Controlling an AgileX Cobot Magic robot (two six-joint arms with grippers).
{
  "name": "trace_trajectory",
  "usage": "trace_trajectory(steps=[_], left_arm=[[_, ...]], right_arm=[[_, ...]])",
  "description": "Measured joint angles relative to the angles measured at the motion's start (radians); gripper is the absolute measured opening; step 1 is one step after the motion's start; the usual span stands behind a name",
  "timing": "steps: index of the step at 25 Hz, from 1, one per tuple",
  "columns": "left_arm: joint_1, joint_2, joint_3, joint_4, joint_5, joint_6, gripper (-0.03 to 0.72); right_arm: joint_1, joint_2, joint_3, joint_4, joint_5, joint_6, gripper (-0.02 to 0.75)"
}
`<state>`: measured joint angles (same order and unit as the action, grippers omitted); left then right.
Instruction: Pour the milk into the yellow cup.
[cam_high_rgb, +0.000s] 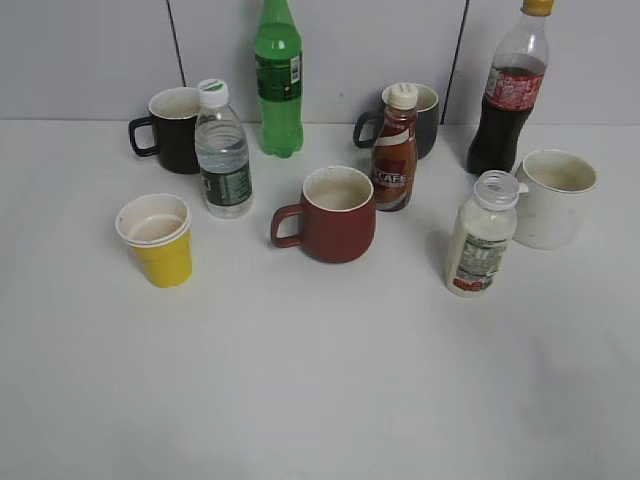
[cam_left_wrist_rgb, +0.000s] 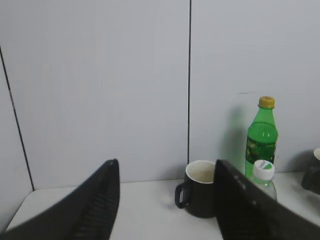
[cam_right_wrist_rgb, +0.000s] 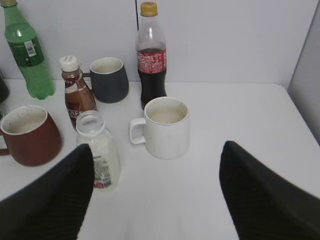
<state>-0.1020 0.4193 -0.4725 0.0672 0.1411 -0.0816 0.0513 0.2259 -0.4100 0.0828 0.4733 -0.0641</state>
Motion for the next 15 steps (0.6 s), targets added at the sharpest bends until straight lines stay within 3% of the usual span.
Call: trace_trajectory(steps=[6,12,15], left_arm=[[0.0,0.372,0.017,0.008,-0.41,0.0,0.453],[0.0,0.723,0.017,0.007,-0.694,-0.005,0.453],[0.0,0.822,0.017,0.006,-0.744,-0.009,0.453]], right_arm=[[0.0,0.207,0.01,0.078,-0.271,-0.002,0.587],[0.0,0.493,0.011,0.085,-0.503,-0.022,0.587],[0.024,0.639,0.012,0.067,-0.632,-0.022,0.566]])
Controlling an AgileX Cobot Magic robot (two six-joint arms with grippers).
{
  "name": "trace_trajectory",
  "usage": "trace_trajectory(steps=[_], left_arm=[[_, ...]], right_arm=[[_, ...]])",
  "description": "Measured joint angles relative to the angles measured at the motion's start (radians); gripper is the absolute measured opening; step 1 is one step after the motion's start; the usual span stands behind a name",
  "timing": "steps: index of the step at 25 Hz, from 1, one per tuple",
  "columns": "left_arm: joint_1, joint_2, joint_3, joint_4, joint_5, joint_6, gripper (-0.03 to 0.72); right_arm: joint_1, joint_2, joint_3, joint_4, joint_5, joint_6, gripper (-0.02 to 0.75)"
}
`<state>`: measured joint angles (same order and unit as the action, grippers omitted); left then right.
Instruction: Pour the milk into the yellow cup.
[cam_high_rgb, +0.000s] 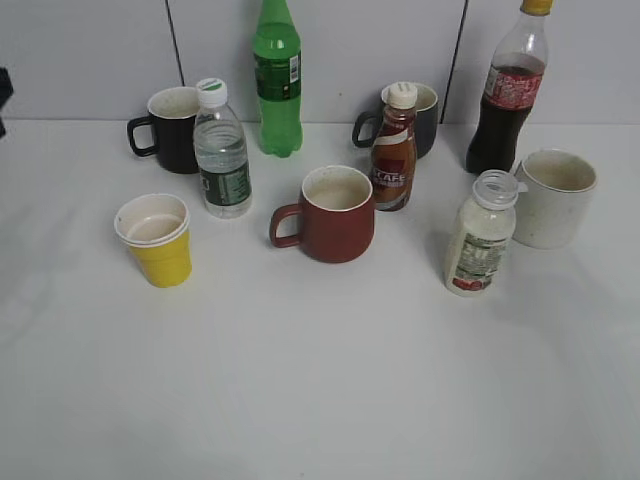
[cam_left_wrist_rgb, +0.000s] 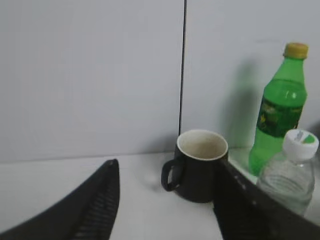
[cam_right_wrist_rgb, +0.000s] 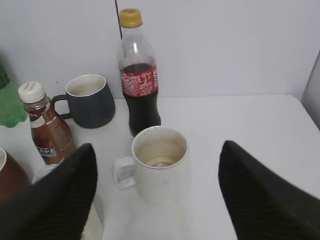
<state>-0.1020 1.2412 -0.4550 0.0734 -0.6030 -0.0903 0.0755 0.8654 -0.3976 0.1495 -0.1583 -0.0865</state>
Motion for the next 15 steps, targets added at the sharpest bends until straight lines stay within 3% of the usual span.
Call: trace_trajectory(steps=[6,9,11,15], left_arm=[[-0.001,0.171,0.0,0.014,-0.052,-0.048,0.453],[-0.001,0.255,0.011,0.075,-0.085,-0.051,0.453],[-0.001,0.293,0.041,0.1,-0.147,-0.051,0.453],[-0.001,0.404,0.187,0.126,-0.45,-0.051,0.453]], right_arm=[[0.172,0.205,0.001,-0.071,-0.253,-0.002,0.524],[0.263,0.325,0.001,-0.081,-0.337,-0.017,0.522],[0.294,0.397,0.001,-0.082,-0.369,-0.02,0.522],[0.305,0.511,0.007,-0.082,-0.422,-0.021,0.522]])
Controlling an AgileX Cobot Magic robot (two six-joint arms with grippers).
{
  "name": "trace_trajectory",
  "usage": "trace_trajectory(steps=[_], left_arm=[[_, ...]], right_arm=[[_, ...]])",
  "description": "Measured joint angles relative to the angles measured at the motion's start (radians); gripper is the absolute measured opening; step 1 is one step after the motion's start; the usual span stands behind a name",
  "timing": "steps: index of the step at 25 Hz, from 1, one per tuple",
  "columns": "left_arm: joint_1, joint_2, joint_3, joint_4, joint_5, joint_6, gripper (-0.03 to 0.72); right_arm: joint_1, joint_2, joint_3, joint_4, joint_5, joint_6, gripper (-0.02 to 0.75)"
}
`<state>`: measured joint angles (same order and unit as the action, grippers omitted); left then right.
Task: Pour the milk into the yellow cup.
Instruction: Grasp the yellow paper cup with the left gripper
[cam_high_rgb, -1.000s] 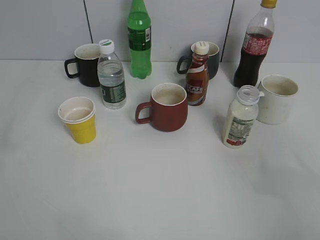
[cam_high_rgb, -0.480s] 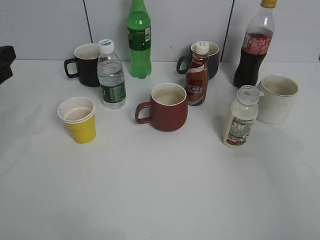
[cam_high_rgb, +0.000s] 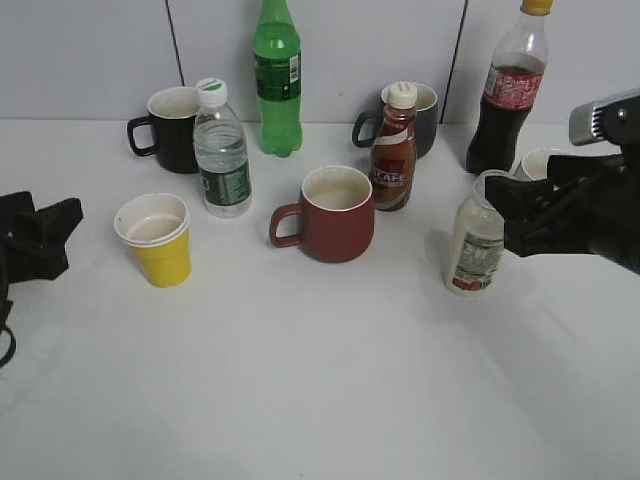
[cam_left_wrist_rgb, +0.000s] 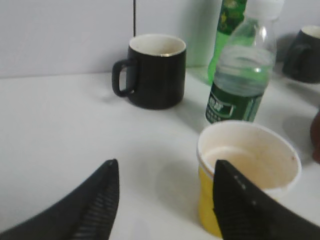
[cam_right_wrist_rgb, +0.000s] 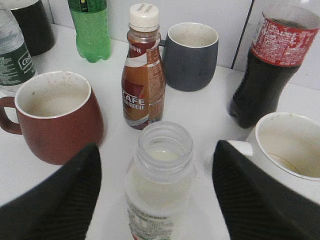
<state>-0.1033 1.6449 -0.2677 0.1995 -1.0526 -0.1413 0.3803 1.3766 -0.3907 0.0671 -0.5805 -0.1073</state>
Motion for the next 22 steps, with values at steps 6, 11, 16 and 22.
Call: trace_trajectory(steps=[6,11,16,22], left_arm=[[0.0,0.147,0.07,0.043,-0.147,0.102,0.453],[0.0,0.247,0.039,0.092,-0.151,0.127,0.484],[0.0,0.349,-0.039,0.151,-0.152,0.13,0.624],[0.0,0.404,-0.097,0.217,-0.152,0.131,0.655]], right_arm=[[0.0,0.065,0.117,0.0,-0.234,0.0,0.52],[0.0,0.147,0.176,0.0,-0.395,0.0,0.52],[0.0,0.268,0.19,0.0,-0.553,0.0,0.522],[0.0,0.398,0.212,0.0,-0.618,0.0,0.535]])
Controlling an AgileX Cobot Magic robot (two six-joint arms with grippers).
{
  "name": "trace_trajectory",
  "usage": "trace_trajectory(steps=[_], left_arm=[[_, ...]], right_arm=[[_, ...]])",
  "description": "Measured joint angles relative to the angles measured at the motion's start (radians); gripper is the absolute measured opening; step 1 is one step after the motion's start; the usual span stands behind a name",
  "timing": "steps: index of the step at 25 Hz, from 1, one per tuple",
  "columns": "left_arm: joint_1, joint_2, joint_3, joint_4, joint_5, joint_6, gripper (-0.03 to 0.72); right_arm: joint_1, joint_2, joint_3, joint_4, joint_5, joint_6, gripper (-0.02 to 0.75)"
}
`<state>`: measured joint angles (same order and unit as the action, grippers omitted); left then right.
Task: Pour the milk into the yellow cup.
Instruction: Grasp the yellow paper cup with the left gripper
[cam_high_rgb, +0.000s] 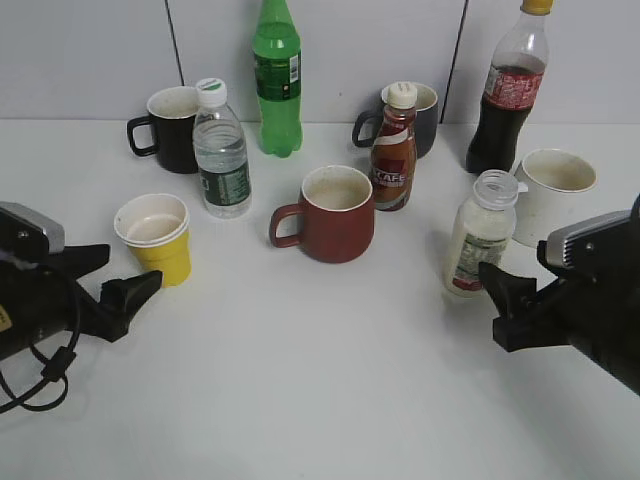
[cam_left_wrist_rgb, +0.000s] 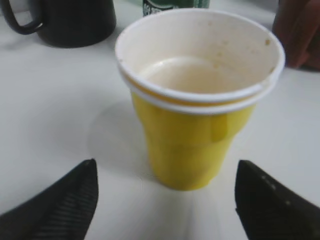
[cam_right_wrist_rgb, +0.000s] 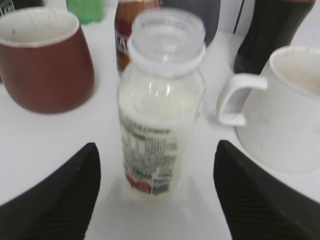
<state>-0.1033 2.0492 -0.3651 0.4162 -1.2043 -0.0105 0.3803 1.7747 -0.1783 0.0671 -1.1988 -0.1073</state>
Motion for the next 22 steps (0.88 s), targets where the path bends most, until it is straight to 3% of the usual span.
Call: trace_trajectory(steps=[13,22], left_arm=[[0.0,0.113,-0.184,0.141,-0.006,-0.059,0.655],[0.0,0.152,-0.279,0.15,-0.007,-0.082,0.652]], right_arm=[[0.0,0.051,0.0,0.0,-0.009,0.0,0.55],[0.0,0.051,-0.001,0.0,-0.01,0.001,0.552]])
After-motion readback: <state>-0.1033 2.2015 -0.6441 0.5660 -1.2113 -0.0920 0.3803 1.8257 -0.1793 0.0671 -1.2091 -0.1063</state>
